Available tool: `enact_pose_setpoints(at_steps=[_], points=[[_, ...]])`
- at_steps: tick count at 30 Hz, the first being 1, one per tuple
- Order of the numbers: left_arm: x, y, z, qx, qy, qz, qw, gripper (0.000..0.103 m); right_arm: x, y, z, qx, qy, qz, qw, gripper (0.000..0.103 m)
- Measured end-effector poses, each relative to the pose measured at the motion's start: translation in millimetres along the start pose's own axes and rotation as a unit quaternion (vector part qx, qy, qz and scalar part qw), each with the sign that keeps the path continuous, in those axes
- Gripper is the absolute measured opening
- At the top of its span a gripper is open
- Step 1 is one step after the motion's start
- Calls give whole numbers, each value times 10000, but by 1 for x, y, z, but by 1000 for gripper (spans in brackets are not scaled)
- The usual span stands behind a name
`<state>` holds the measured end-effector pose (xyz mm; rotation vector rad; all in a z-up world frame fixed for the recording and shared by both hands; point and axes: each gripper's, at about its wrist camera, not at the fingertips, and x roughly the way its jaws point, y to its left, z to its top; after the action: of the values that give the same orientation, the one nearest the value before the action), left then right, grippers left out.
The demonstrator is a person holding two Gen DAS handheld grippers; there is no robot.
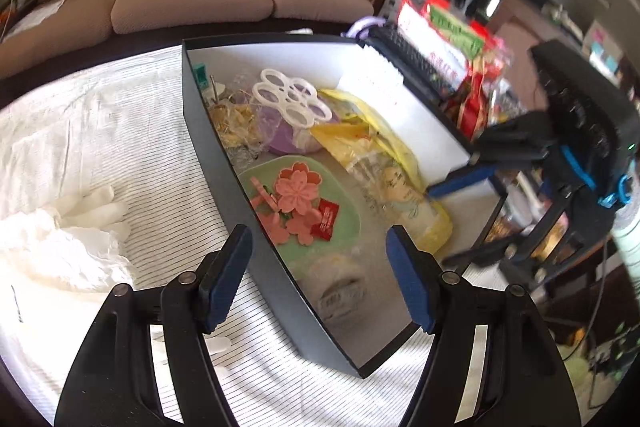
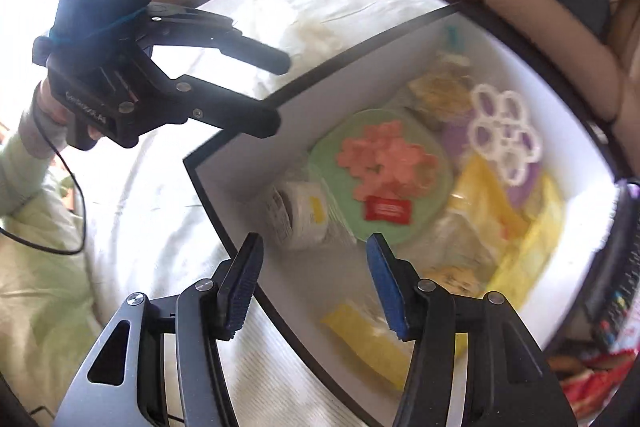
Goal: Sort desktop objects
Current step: 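Lower the tape roll into the box and open the right gripper, then push the tape roll beside the green plate with the right gripper fingers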
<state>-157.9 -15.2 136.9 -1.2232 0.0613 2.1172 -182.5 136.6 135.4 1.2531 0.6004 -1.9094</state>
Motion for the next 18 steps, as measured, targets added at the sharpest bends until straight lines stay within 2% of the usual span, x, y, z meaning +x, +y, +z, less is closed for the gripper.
enact_pose_setpoints(at_steps=[2,4,9,18], points=[[6,-10,3,338,274,223,9988,67,1,5,-8,-21,10,-455,9990,56],[11,-17,3,512,541,342,9966,67,1,5,-14,74,62,-726,9973,56],[16,-38,-2,1000,970,565,9886,67,-9,-8,-31,243,-40,-939,9953,56],[10,-56,-10,1349,1386,661,9789,67,-6,2,-44,36,-4,-1361,9907,56]])
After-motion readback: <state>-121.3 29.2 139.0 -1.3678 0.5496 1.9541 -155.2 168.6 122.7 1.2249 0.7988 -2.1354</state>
